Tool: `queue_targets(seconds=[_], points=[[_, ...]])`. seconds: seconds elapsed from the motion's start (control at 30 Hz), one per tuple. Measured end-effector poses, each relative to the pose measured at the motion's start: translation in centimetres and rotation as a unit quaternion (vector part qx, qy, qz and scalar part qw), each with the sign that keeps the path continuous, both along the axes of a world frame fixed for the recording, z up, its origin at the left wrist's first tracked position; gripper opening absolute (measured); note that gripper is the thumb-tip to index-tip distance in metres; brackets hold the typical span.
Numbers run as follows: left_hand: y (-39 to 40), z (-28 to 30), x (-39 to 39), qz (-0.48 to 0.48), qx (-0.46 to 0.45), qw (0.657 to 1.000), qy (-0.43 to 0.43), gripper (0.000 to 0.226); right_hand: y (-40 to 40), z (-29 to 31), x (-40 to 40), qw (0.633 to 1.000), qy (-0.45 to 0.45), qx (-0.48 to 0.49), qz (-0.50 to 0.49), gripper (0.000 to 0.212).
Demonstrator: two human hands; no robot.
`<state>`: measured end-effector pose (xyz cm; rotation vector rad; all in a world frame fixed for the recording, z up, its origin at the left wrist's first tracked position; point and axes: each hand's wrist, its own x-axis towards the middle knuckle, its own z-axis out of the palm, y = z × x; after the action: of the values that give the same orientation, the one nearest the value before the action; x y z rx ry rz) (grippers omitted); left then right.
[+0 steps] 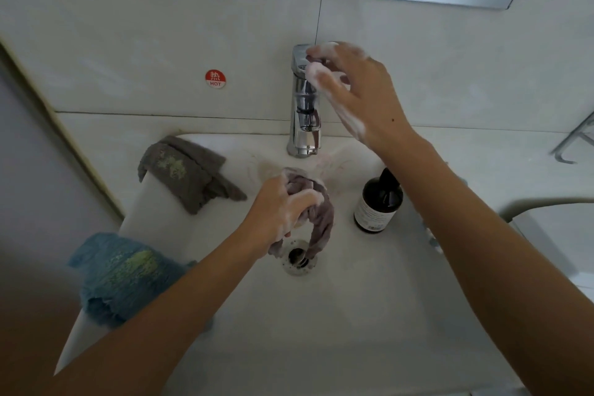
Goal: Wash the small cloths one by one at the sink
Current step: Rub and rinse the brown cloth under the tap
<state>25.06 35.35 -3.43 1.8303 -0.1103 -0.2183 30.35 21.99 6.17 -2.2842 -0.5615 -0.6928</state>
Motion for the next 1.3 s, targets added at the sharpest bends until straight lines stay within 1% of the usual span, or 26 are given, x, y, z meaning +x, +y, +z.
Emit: queue_targets(seconds=[0.13, 0.2, 0.33, 0.4, 0.5, 0.53, 0.67, 0.77, 0.8, 0.87, 0.9, 0.97, 1.07, 1.1, 1.2, 1.23, 1.3], points=[[0.0, 0.0, 0.0, -0.007, -0.015, 1.0, 0.004, 0.043, 0.1, 0.3, 0.2, 0.999, -0.016, -0.036, -0.014, 0.057], [0.1, 0.0, 0.1, -0.002, -0.02, 1.0, 0.01, 0.046, 0.0, 0.4, 0.2, 0.998, -0.012, -0.059, -0.014, 0.061], [0.2, 0.0, 0.1, 0.01, -0.044, 0.999, 0.021, 0.03, 0.3, 0.3, 0.3, 0.998, -0.026, -0.056, -0.027, 0.061], [0.0, 0.0, 0.1, 0.011, -0.042, 0.999, 0.027, 0.031, 0.3, 0.2, 0.3, 0.998, -0.031, -0.044, -0.031, 0.061], [-0.1, 0.1, 0.0, 0.013, -0.038, 0.999, 0.02, 0.042, 0.5, 0.2, 0.4, 0.999, -0.025, -0.028, -0.039, 0.062], [-0.1, 0.2, -0.1, 0.013, -0.037, 0.999, 0.016, 0.043, 0.7, 0.3, 0.5, 0.999, -0.023, -0.021, -0.041, 0.062], [-0.1, 0.4, -0.2, 0.019, -0.055, 0.998, 0.02, 0.037, 0.9, 0.9, 1.1, 0.998, -0.018, -0.011, -0.056, 0.064], [-0.2, 0.8, -0.5, 0.01, -0.077, 0.997, 0.021, 0.024, 0.9, 0.8, 1.3, 0.998, -0.014, -0.005, -0.054, 0.064], [-0.3, 1.1, -0.6, 0.009, -0.082, 0.996, 0.026, 0.024, 0.9, 0.8, 1.3, 0.999, -0.013, 0.0, -0.051, 0.063], [-0.4, 1.0, -0.5, 0.029, -0.057, 0.997, 0.039, 0.029, 0.9, 0.8, 1.3, 0.999, -0.013, 0.005, -0.048, 0.062], [-0.3, 0.8, -0.4, 0.039, -0.028, 0.998, 0.038, 0.028, 1.0, 0.8, 1.4, 0.999, -0.012, 0.007, -0.049, 0.061], [-0.5, 1.0, -0.4, 0.036, -0.011, 0.998, 0.046, 0.024, 1.0, 1.0, 1.4, 0.999, -0.011, 0.01, -0.05, 0.059], [-0.9, 1.5, -0.5, 0.037, -0.102, 0.989, 0.1, 0.021, 1.2, 1.2, 1.3, 0.998, -0.009, 0.011, -0.056, 0.055], [-0.8, 1.6, -0.5, 0.026, -0.105, 0.989, 0.101, 0.02, 1.2, 1.1, 1.2, 0.998, -0.005, 0.013, -0.059, 0.055], [-0.7, 1.8, -1.2, 0.001, -0.129, 0.988, 0.086, 0.012, 1.3, 1.0, 0.8, 0.998, 0.019, 0.031, -0.056, 0.056], [-0.6, 1.7, -1.3, 0.004, -0.116, 0.991, 0.073, 0.01, 1.4, 0.7, 0.5, 0.998, 0.031, 0.035, -0.052, 0.055], [-0.6, 1.7, -1.5, 0.002, -0.094, 0.995, 0.046, 0.022, 1.6, -0.8, -0.6, 0.995, 0.061, 0.069, -0.041, 0.058]])
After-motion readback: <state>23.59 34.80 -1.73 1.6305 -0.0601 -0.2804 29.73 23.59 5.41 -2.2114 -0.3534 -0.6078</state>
